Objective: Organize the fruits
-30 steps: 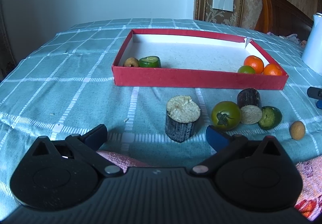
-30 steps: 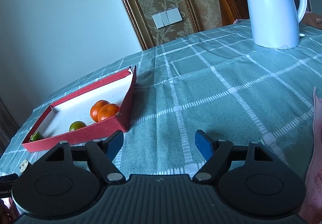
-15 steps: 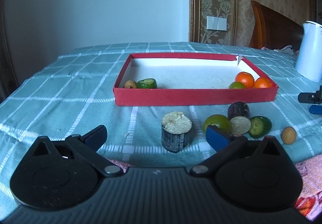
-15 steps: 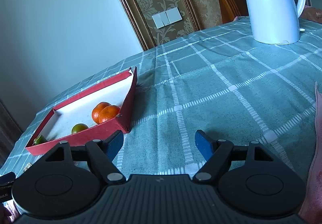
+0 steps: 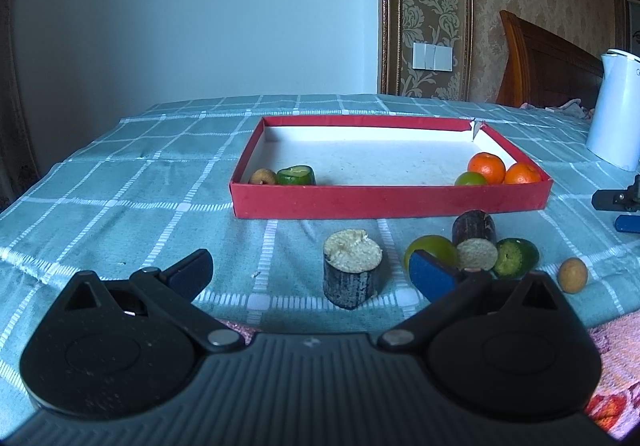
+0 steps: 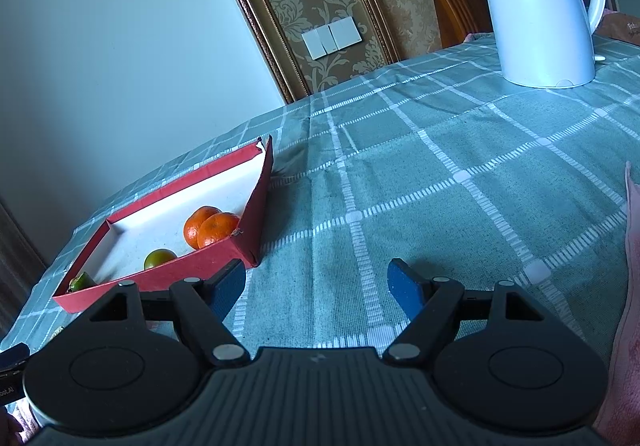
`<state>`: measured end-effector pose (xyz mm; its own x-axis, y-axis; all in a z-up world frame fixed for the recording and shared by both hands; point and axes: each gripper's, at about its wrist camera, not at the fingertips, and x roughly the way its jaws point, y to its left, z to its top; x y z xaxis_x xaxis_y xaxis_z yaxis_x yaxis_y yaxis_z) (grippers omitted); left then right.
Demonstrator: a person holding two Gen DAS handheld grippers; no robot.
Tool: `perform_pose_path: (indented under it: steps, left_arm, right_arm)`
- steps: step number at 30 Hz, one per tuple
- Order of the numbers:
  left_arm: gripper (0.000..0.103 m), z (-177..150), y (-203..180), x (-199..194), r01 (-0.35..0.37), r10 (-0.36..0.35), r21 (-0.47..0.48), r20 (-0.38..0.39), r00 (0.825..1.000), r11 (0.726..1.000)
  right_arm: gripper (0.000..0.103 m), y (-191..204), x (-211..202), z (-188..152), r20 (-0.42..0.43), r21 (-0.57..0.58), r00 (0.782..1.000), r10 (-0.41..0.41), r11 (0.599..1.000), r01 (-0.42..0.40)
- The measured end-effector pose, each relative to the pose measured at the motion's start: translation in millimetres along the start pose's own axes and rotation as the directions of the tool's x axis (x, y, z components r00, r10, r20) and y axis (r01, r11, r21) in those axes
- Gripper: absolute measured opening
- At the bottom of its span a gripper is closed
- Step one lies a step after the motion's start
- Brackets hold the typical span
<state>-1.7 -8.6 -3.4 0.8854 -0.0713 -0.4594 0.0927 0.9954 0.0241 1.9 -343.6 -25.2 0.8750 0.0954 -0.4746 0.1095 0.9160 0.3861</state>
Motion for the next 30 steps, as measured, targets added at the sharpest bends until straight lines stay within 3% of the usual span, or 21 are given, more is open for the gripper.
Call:
perform_pose_path:
  steps: [7, 22, 30]
  left_arm:
    - [0.103, -1, -1, -2, 0.003, -0.003, 0.013, 0.015, 1.000, 1.000]
    - [0.103, 1, 2, 12, -0.024, 0.024, -0.008, -0.076, 0.997, 1.000]
    - [0.103, 1, 2, 12, -0.039, 0.038, -0.013, -0.081, 0.996, 0.999]
  right_arm:
    - [0.078, 0, 0, 0, 0.000, 0.000, 1.000, 0.000, 1.000, 0.000]
    - [0.078, 1, 0, 1, 0.003, 0.004, 1.000, -0.003, 1.000, 0.003]
    - [0.078, 0, 0, 0, 0.004, 0.008, 1.000, -0.006, 1.000, 0.006]
